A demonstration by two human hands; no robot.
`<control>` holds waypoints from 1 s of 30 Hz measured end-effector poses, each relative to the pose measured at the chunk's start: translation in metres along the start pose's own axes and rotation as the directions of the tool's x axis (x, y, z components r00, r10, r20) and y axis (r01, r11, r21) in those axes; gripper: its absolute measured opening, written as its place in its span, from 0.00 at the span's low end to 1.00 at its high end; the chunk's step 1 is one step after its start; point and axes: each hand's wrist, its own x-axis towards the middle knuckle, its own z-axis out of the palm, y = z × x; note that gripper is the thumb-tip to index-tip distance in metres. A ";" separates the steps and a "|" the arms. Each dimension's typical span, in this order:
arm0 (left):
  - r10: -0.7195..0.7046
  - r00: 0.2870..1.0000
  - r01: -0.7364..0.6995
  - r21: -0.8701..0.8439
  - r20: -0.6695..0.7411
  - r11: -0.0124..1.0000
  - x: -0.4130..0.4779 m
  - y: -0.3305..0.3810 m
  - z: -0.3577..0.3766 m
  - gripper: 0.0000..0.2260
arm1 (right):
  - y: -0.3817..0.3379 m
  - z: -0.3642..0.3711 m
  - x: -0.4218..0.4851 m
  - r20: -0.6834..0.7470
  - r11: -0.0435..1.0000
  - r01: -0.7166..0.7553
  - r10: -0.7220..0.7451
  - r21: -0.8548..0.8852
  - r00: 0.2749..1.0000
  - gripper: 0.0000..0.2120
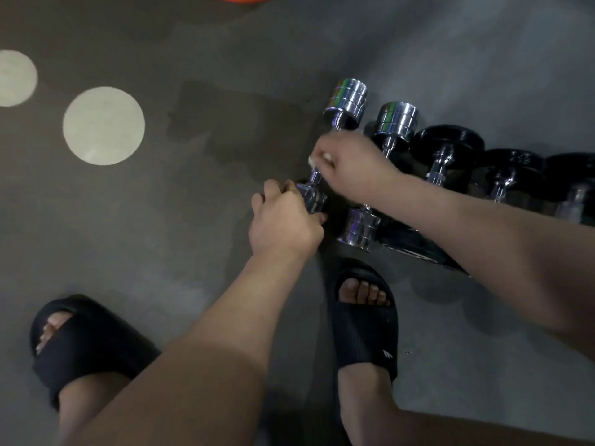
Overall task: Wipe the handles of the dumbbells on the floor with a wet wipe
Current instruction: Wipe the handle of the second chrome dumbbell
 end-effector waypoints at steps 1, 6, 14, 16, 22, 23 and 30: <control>0.002 1.000 -0.003 -0.001 -0.006 1.000 0.000 0.000 0.000 0.24 | -0.004 0.004 -0.008 0.060 0.998 0.063 -0.063 0.007 0.996 0.07; 0.026 0.998 -0.026 0.006 -0.050 1.000 -0.003 0.001 0.007 0.33 | 0.015 -0.008 0.008 0.008 0.998 -0.056 0.056 -0.011 0.998 0.10; 0.027 0.998 -0.028 -0.020 -0.058 0.999 -0.003 -0.002 0.008 0.35 | 0.020 0.008 -0.012 -0.129 0.996 -0.087 0.090 0.031 0.988 0.09; 0.042 0.998 -0.044 -0.029 -0.054 0.999 -0.003 -0.004 0.007 0.35 | 0.022 0.000 -0.006 -0.141 0.993 -0.114 0.118 0.041 0.983 0.07; 0.024 0.998 -0.020 -0.075 0.051 0.997 0.014 -0.020 -0.004 0.18 | 0.022 0.005 0.014 -0.194 0.986 -0.129 0.148 0.105 0.970 0.06; 0.032 0.998 -0.027 -0.084 0.060 0.996 0.018 -0.024 -0.007 0.15 | 0.021 0.006 0.016 -0.190 0.985 -0.128 0.149 0.119 0.970 0.06; 0.069 0.992 -0.079 -0.101 -0.104 0.992 0.020 -0.030 -0.019 0.10 | 0.005 0.005 0.042 -0.184 0.989 -0.102 0.121 0.112 0.975 0.09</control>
